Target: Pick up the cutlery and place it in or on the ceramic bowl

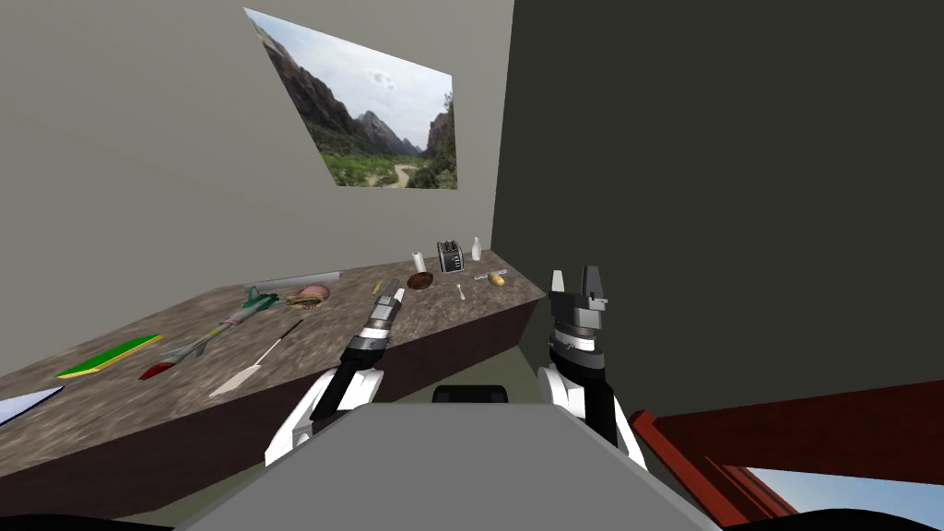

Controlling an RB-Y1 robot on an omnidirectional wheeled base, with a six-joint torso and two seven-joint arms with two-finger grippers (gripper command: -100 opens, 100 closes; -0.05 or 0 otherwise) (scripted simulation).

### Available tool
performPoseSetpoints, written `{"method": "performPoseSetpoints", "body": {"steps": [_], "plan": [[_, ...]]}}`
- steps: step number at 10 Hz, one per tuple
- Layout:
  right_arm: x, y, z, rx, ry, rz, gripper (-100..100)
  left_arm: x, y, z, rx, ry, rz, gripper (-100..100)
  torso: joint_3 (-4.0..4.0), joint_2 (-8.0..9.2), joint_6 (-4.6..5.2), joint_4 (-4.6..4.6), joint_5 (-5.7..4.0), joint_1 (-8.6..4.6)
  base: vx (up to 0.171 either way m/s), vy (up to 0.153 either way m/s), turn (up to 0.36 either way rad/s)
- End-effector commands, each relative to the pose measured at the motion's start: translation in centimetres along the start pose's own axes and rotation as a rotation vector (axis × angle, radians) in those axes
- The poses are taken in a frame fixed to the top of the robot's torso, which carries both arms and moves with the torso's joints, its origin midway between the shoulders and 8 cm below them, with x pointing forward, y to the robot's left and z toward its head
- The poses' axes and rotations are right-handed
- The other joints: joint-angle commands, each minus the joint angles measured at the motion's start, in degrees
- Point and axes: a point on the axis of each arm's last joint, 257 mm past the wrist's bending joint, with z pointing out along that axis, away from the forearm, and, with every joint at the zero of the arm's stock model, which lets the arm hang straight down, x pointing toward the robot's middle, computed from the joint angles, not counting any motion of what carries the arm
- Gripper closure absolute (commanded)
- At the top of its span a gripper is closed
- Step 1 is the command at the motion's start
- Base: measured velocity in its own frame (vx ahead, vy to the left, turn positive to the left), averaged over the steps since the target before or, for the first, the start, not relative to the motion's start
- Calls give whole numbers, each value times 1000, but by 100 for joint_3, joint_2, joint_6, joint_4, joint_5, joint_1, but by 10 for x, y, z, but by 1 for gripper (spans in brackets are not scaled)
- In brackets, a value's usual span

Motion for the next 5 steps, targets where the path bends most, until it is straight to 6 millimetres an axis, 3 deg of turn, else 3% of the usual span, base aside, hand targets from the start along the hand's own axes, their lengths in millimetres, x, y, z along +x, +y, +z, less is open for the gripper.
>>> {"method": "performPoseSetpoints", "body": {"steps": [1, 5], "plan": [[0, 0, 0, 0, 0, 0, 0, 4, 10, 2, -26, 40, 11, -100, 0, 0, 0, 0, 0, 0, -13, 29, -90], [0, 0, 0, 0, 0, 0, 0, 11, 37, 6, -99, 126, 38, -100, 1, 1, 2, 0, 0, 2, -22, 33, -138]]}}
